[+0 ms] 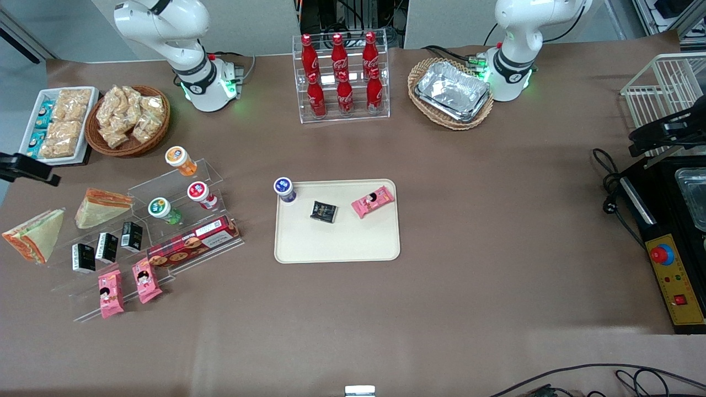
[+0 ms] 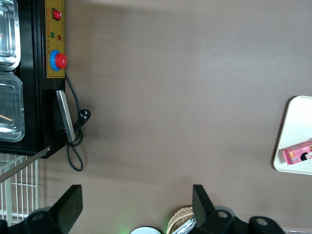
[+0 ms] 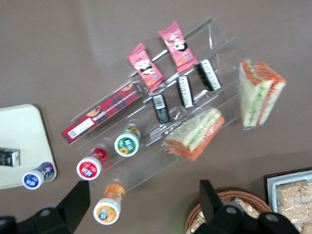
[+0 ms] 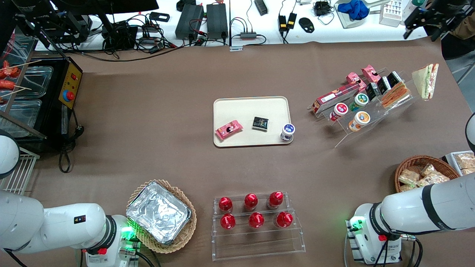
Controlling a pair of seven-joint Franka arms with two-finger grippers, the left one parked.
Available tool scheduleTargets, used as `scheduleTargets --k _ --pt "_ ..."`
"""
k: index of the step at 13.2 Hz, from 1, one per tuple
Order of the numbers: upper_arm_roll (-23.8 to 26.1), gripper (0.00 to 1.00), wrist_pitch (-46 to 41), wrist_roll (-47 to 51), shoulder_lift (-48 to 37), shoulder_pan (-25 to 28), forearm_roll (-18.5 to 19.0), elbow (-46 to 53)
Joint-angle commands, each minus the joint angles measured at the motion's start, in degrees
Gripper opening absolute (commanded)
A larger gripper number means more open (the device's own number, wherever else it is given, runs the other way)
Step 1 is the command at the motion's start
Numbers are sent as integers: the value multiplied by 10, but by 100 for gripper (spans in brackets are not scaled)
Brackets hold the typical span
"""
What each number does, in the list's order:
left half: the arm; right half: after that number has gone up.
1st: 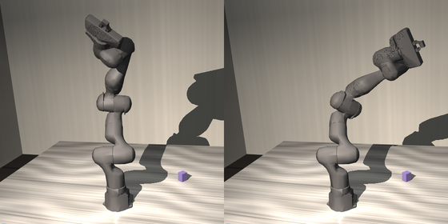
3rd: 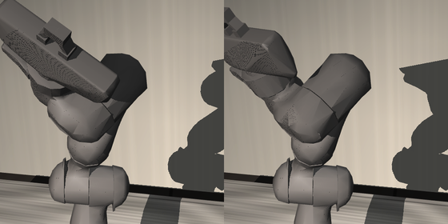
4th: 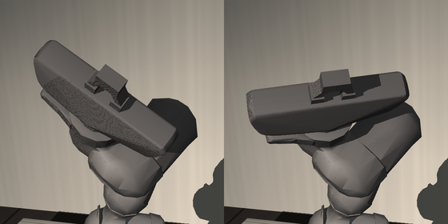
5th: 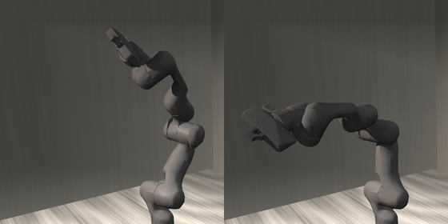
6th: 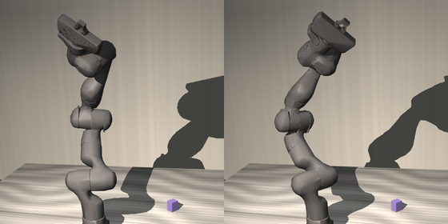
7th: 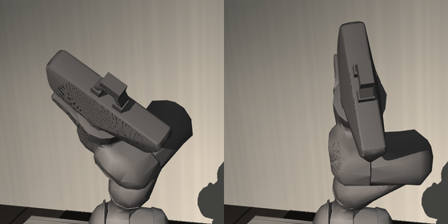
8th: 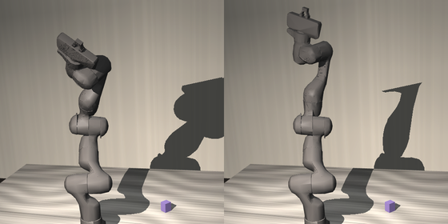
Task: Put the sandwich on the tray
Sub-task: 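Close the right gripper on the plastic-wrapped sandwich wedge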
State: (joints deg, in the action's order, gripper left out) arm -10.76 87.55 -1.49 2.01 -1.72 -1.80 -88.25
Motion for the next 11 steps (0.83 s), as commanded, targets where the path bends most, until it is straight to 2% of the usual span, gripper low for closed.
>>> scheduleTargets --k 1,3,5,8,11 --pt "0 100 22 74 19 -42 -15 0" --pt "0 100 31 160 23 -54 -15 0" --pt "0 100 44 162 28 -77 -8 0" --pt "-1 100 88 -7 60 -110 3 0" --pt "-1 100 131 -75 91 -127 14 0"
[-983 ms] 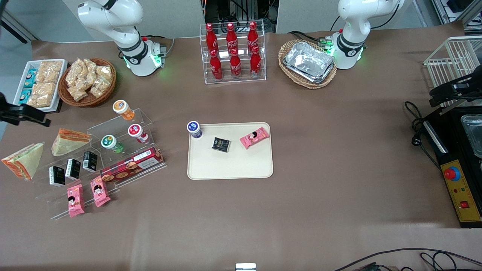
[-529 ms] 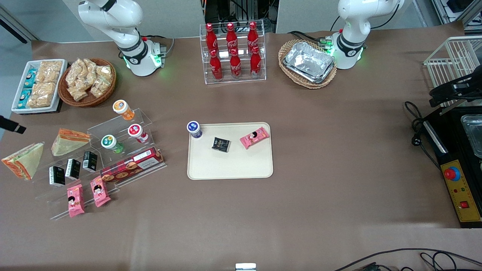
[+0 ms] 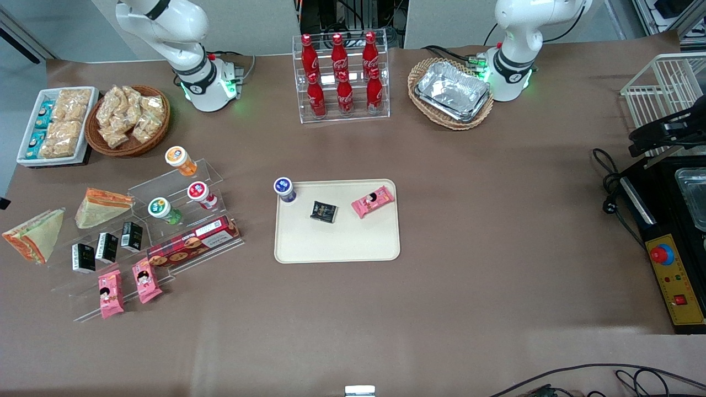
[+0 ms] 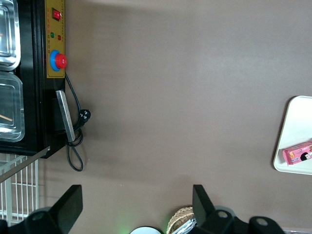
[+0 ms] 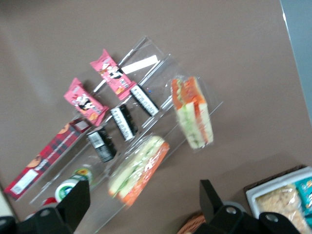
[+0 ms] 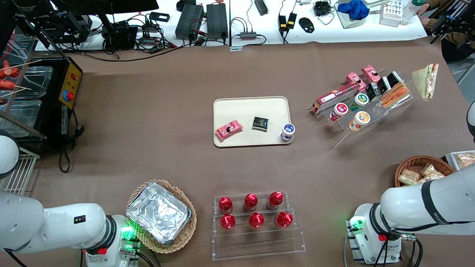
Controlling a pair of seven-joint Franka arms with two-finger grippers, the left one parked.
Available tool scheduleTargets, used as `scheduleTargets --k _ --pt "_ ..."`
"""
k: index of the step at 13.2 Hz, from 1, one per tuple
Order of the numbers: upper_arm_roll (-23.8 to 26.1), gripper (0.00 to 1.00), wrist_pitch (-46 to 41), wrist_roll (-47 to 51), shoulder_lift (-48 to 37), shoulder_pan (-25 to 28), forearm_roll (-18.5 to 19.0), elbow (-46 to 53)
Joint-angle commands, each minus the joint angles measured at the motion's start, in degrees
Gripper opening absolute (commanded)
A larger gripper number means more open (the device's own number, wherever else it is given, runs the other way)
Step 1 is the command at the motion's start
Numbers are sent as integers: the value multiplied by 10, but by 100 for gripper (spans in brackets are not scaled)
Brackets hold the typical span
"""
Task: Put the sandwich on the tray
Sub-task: 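Close the right gripper on the plastic-wrapped sandwich wedge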
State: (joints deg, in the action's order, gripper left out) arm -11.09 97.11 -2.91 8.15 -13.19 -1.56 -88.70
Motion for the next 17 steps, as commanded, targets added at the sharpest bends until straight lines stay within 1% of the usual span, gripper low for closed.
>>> scheduleTargets --k 1,2,5,6,9,11,17 --pt "2 100 54 -89 42 -13 14 4" --pt "2 100 71 -120 53 -24 14 1" --pt "1 100 166 -134 60 -31 15 -58" --pt "1 100 185 -136 60 -36 17 -72" --pt "1 100 202 -137 71 -39 31 -82" --pt "1 100 245 -153 71 -42 41 -121" --pt "2 100 328 -161 80 -41 43 -188"
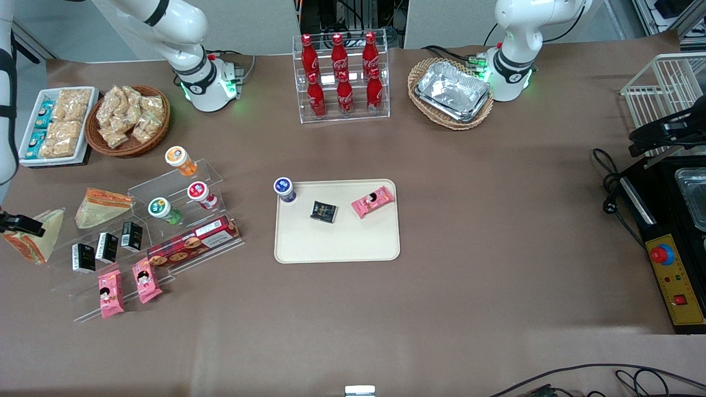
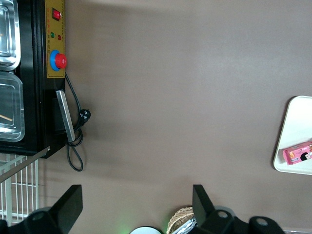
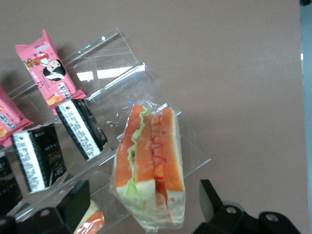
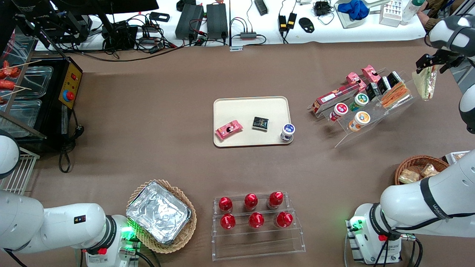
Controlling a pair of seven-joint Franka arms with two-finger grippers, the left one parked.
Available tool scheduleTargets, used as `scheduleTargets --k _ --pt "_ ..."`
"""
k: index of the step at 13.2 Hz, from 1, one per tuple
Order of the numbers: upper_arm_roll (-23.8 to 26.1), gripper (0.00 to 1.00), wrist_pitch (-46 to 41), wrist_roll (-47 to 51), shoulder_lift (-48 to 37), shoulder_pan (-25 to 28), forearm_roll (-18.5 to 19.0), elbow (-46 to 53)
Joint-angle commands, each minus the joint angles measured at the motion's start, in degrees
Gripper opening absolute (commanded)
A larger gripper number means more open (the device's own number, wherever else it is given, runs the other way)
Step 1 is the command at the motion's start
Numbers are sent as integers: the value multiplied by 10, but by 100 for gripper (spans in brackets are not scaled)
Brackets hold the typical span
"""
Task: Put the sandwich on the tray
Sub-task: 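Close the right gripper on the plastic-wrapped sandwich wedge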
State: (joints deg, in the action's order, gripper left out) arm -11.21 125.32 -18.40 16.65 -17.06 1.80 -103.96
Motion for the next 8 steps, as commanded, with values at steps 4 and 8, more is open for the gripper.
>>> scheduleTargets --k 4,8 --pt "3 72 58 -46 -2 -4 9 -41" --pt "2 35 52 -76 -6 -4 9 -33"
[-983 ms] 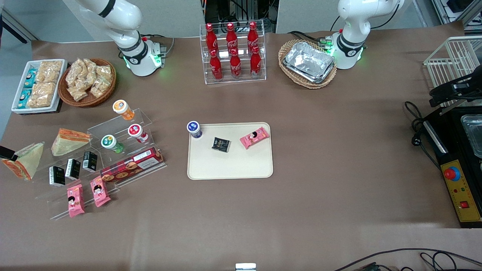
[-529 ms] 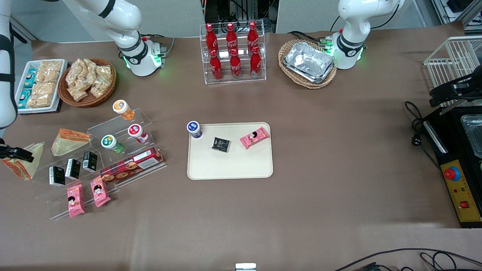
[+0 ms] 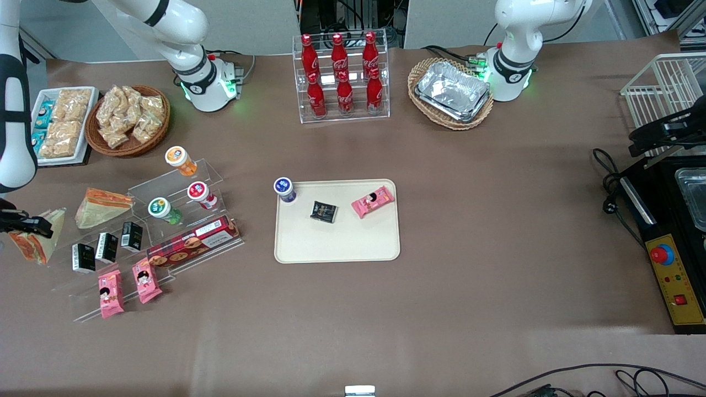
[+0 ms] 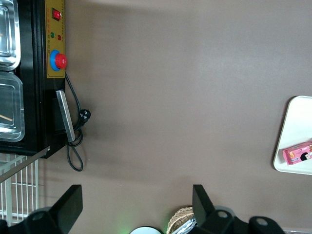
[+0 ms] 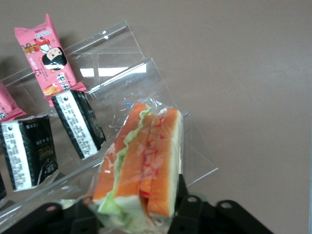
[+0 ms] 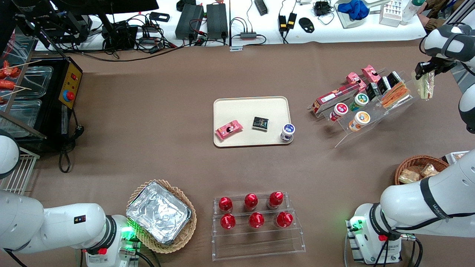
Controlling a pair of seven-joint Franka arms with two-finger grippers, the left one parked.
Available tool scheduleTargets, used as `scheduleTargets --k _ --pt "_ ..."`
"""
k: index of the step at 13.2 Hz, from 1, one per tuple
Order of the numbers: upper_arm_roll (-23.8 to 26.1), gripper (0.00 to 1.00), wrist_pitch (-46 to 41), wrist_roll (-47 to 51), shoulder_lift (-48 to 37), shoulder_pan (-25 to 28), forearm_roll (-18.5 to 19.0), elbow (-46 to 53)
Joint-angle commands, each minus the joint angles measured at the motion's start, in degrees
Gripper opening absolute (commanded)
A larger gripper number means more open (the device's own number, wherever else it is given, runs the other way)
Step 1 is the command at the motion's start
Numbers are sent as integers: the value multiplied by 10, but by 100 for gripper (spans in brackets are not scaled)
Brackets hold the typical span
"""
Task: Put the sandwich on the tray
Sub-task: 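Close the right gripper on the plastic-wrapped sandwich wedge, then lift the sandwich off the rack and carry it toward the cream tray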
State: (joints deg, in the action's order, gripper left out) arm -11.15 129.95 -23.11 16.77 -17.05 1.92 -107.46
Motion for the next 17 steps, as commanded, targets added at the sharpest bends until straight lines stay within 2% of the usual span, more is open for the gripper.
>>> scheduleTargets --k 1,3,6,8,10,13,17 --pt "2 30 3 -40 -9 -7 8 7" --pt "2 30 -6 -41 -14 -6 8 20" --pt "14 30 -120 -42 -31 5 7 99" --pt "33 30 -181 -42 -31 31 6 147" --pt "41 30 -214 -42 -41 73 6 168" --pt "41 30 -272 -41 -53 165 7 194" --pt "50 30 -286 -39 -56 263 -1 194"
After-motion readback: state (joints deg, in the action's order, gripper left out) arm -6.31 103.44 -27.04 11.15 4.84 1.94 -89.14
